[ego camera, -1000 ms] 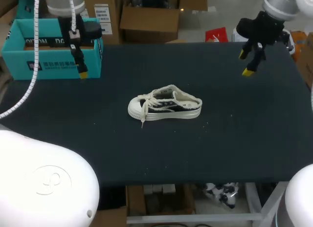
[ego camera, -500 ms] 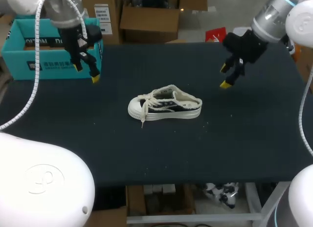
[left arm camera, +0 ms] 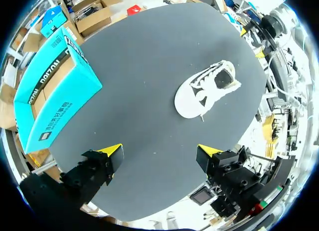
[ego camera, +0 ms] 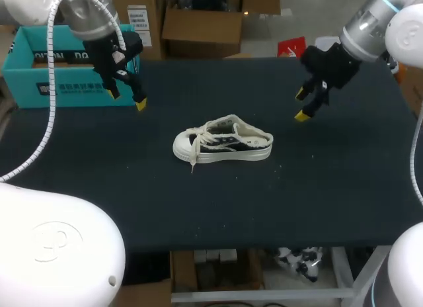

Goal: Open the shoe tongue, take the insole out of the shoe, put the insole back into the shoe, and pack the shoe into the shoebox

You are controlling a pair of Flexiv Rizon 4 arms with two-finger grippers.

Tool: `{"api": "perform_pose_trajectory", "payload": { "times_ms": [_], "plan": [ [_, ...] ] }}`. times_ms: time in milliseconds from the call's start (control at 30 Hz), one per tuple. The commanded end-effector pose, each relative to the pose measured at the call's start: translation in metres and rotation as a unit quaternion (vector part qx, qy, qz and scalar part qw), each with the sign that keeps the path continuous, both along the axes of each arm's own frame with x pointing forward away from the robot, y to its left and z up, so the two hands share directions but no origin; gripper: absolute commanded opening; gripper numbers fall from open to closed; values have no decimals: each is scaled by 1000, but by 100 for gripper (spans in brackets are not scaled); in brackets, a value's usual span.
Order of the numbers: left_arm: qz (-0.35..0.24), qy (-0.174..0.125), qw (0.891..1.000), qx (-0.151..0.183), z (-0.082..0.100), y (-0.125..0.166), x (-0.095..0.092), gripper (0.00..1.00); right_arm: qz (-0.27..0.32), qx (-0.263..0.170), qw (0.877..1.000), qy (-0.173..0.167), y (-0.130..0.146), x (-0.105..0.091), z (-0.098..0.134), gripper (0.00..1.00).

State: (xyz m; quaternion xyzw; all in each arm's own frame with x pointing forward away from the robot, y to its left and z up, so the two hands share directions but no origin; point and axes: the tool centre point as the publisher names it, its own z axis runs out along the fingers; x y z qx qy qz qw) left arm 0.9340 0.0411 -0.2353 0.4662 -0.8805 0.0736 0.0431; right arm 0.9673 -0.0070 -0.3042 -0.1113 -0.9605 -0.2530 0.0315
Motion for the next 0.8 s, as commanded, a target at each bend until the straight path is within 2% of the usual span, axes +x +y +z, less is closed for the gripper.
{"api": "perform_pose_trajectory", "payload": {
  "times_ms": [33, 100, 133, 233, 333, 433, 467, 533, 800],
  "plan": [
    [112, 36, 993, 23, -11, -33, 4, 100, 3, 12, 1000, 5, 17, 1, -21, 100],
    [131, 54, 990, 18, -11, -46, 0, 100, 3, 21, 1000, 7, 21, -1, -30, 100],
    [152, 53, 987, 23, -11, -53, -1, 100, 3, 22, 1000, 7, 23, -1, -34, 100],
    [165, 62, 984, 27, -10, -73, -8, 100, 12, 33, 999, 1, 30, -4, -46, 100],
    [165, 63, 984, 25, -8, -89, -18, 100, 27, 62, 997, -22, 35, -7, -56, 100],
    [166, 67, 984, 17, -6, -102, -24, 100, 31, 78, 996, -30, 41, -10, -64, 100],
    [171, 61, 983, 22, -7, -106, -25, 100, 28, 80, 996, -28, 42, -11, -67, 100],
    [164, 70, 984, 23, -8, -114, -26, 100, 28, 87, 995, -29, 43, -15, -71, 100],
    [156, 69, 985, 37, -12, -135, -31, 100, 18, 105, 994, -34, 44, -27, -84, 100]
  ]
}}
